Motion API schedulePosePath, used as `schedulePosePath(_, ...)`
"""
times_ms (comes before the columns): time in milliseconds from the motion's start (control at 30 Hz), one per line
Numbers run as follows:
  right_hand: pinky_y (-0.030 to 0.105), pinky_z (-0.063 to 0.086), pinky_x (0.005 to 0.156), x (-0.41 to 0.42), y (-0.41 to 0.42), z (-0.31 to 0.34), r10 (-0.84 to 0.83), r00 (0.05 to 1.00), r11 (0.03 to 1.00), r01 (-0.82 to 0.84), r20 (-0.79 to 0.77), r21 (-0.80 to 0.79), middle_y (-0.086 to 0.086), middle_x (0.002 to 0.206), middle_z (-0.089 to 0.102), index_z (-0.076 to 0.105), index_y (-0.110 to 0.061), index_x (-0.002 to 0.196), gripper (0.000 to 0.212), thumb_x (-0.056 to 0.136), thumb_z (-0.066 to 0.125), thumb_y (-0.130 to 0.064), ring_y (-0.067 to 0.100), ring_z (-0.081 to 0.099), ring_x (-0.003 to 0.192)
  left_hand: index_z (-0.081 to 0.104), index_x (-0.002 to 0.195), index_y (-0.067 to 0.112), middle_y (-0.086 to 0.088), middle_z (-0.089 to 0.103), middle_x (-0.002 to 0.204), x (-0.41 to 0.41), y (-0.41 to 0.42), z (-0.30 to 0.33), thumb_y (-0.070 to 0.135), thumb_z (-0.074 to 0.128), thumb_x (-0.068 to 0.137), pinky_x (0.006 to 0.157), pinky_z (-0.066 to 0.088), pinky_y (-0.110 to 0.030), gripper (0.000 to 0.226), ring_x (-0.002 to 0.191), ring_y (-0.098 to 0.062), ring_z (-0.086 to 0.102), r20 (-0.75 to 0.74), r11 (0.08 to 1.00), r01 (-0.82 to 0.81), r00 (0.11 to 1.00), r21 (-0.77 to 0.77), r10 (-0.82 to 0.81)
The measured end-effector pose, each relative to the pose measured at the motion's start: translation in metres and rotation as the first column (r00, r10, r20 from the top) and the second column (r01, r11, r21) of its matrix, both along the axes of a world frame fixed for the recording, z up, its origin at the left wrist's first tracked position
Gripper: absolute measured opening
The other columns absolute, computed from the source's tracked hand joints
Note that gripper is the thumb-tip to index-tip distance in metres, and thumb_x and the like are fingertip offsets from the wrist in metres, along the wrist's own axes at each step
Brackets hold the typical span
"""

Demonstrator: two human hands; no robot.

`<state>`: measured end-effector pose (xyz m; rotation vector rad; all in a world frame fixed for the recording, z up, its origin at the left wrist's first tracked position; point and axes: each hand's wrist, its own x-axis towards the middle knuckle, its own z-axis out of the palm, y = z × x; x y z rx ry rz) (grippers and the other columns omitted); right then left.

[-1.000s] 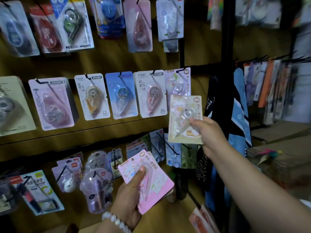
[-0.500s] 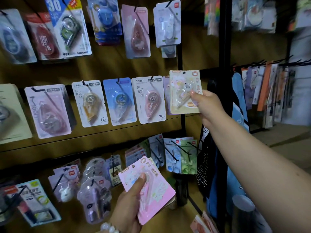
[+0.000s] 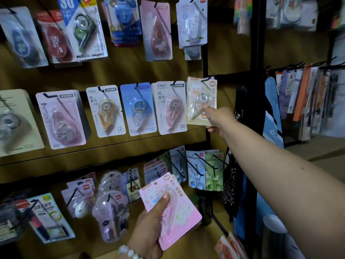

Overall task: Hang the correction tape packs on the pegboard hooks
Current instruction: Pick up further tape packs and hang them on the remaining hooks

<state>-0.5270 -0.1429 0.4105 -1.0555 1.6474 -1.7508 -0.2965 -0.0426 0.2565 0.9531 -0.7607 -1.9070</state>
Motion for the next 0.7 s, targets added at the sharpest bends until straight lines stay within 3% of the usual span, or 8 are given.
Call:
schedulePosePath(100, 0.031, 0.047, 0.068, 0.001, 0.002, -0.033, -0.078, 0.994, 0.992, 0.085, -0.079, 0.098, 0.010, 0.119, 0.060, 0.049, -0.004, 0.129, 0.067, 0.086, 0.061, -0.053, 0.029, 0.060, 0.095, 0.066, 0.118, 0.005, -0.023, 0.075, 0.099, 0.001, 0.000, -0.003, 0.021, 0.071, 0.083, 0.055, 0.060, -0.042, 0.039, 0.075, -0.040, 0.074, -0.017, 1.000, 0.004, 1.000, -0.012, -0.005)
schedulePosePath(167, 0.034, 0.045, 0.080, 0.010, 0.015, -0.058, -0.092, 0.992, 0.991, 0.099, -0.084, 0.088, 0.005, 0.126, 0.057, 0.048, -0.005, 0.128, 0.066, 0.085, 0.063, -0.052, 0.030, 0.058, 0.102, 0.066, 0.119, 0.005, -0.022, 0.075, 0.101, 0.002, 0.000, -0.006, 0.021, 0.070, 0.084, 0.054, 0.059, -0.040, 0.039, 0.076, -0.039, 0.074, -0.027, 1.000, 0.000, 1.000, -0.021, 0.000)
schedulePosePath(233, 0.039, 0.049, 0.086, 0.028, 0.033, -0.084, 0.030, 0.993, 0.990, -0.013, -0.116, 0.137, 0.013, 0.123, 0.061, 0.052, 0.001, 0.124, 0.068, 0.085, 0.060, -0.054, 0.034, 0.061, 0.101, 0.066, 0.119, 0.004, -0.022, 0.075, 0.102, 0.001, 0.000, -0.008, 0.020, 0.070, 0.084, 0.053, 0.058, -0.039, 0.039, 0.075, -0.038, 0.074, -0.035, 1.000, -0.011, 0.999, -0.025, 0.010)
schedulePosePath(333, 0.033, 0.043, 0.072, 0.064, 0.074, -0.123, 0.259, 0.961, 0.939, -0.228, -0.093, 0.258, 0.012, 0.094, 0.062, 0.058, 0.004, 0.109, 0.064, 0.087, 0.058, -0.056, 0.027, 0.058, 0.083, 0.065, 0.120, 0.003, -0.023, 0.073, 0.105, -0.001, 0.000, -0.011, 0.021, 0.070, 0.082, 0.058, 0.060, -0.041, 0.042, 0.083, -0.039, 0.073, -0.044, 0.998, -0.033, 0.999, -0.045, 0.031)
schedulePosePath(400, 0.031, 0.041, 0.065, 0.080, 0.095, -0.140, 0.370, 0.928, 0.884, -0.343, -0.028, 0.317, 0.014, 0.083, 0.064, 0.058, -0.008, 0.092, 0.049, 0.084, 0.062, -0.056, 0.025, 0.059, 0.072, 0.065, 0.120, 0.002, -0.024, 0.073, 0.106, -0.003, 0.000, -0.014, 0.021, 0.070, 0.082, 0.063, 0.061, -0.044, 0.043, 0.088, -0.040, 0.072, -0.028, 0.996, -0.046, 0.999, -0.080, 0.044)
schedulePosePath(467, 0.031, 0.046, 0.067, 0.088, 0.105, -0.149, 0.420, 0.905, 0.857, -0.420, 0.065, 0.297, 0.018, 0.087, 0.071, 0.058, -0.010, 0.083, 0.037, 0.081, 0.071, -0.045, 0.030, 0.068, 0.075, 0.064, 0.120, 0.002, -0.024, 0.073, 0.105, -0.003, -0.001, -0.016, 0.021, 0.070, 0.081, 0.069, 0.061, -0.045, 0.044, 0.093, -0.041, 0.071, -0.017, 0.992, -0.056, 0.998, -0.116, 0.055)
schedulePosePath(567, 0.030, 0.048, 0.064, 0.088, 0.106, -0.152, 0.427, 0.898, 0.853, -0.439, 0.104, 0.283, 0.014, 0.081, 0.070, 0.055, -0.010, 0.072, 0.028, 0.081, 0.075, -0.027, 0.025, 0.066, 0.071, 0.063, 0.120, 0.002, -0.023, 0.073, 0.105, -0.003, 0.000, -0.019, 0.023, 0.071, 0.078, 0.076, 0.060, -0.047, 0.047, 0.093, -0.040, 0.071, 0.003, 0.988, -0.059, 0.998, -0.141, 0.060)
schedulePosePath(700, 0.031, 0.052, 0.065, 0.089, 0.105, -0.155, 0.436, 0.885, 0.837, -0.465, 0.164, 0.288, 0.016, 0.081, 0.071, 0.059, -0.006, 0.076, 0.020, 0.083, 0.073, -0.018, 0.025, 0.067, 0.068, 0.063, 0.120, 0.003, -0.022, 0.073, 0.105, -0.001, -0.001, -0.020, 0.027, 0.072, 0.074, 0.076, 0.060, -0.048, 0.052, 0.092, -0.039, 0.072, 0.024, 0.989, -0.055, 0.998, -0.141, 0.059)
